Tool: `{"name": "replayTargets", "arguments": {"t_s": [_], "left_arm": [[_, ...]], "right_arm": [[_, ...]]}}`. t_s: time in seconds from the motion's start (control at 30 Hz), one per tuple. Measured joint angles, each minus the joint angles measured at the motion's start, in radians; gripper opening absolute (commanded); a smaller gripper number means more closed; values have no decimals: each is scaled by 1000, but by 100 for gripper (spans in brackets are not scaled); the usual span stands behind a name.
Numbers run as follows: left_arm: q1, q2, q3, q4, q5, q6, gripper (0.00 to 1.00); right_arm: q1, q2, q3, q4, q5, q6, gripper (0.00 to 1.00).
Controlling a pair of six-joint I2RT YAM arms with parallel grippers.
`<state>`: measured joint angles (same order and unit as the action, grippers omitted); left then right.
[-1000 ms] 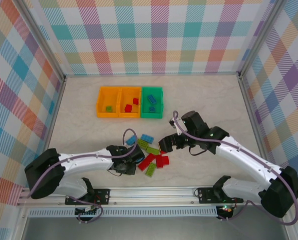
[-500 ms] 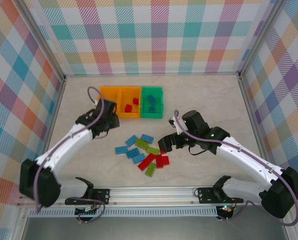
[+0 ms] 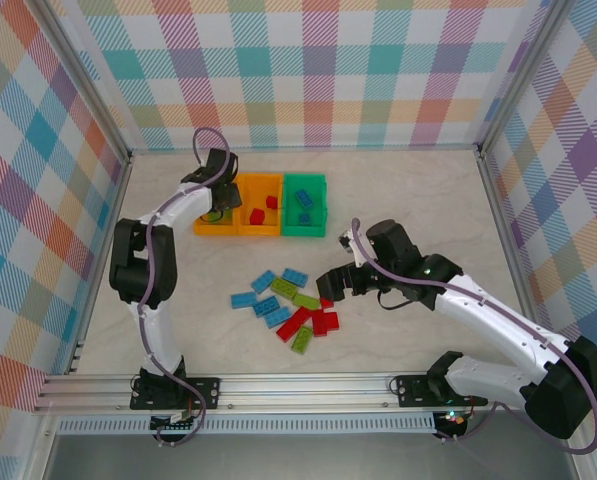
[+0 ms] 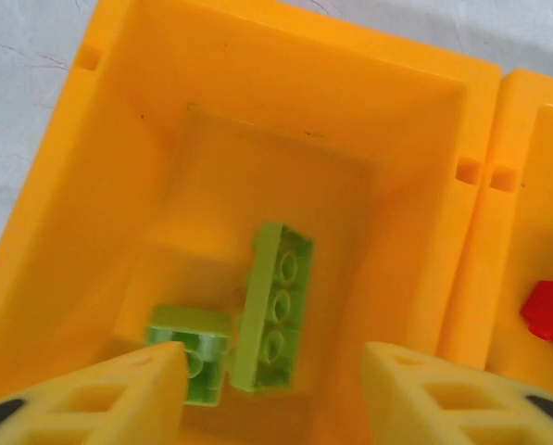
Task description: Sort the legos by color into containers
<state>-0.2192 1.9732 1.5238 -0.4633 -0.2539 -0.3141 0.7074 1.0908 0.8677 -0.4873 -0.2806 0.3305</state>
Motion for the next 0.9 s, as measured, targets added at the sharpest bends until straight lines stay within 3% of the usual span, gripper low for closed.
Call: {"name": "replayTargets", "arguments": {"t_s": [0.23,0.37,0.47,0.63,0.77,0.9], "left_arm": [[-1,-109,-62,-4,37,-14,57],[-47,-394,-197,-23,65,-27,61],[-151,-644,-256,-42,74,4,66],[-353,-950,-303,-128,81,180,81],[-449,-1106,-389,-240,105,386,88],[-484,-1212,-554,-285,177,571,91]], "right_arm": [[0,7,0,26,39,6,100],[2,59,0,33,84,-3,100],[18,122,0,39,117,-27,100],[46,274,27,48,131,-92,95],[52,426,101,56,132,-151,81],[53,565,193,60,163,-217,65]]}}
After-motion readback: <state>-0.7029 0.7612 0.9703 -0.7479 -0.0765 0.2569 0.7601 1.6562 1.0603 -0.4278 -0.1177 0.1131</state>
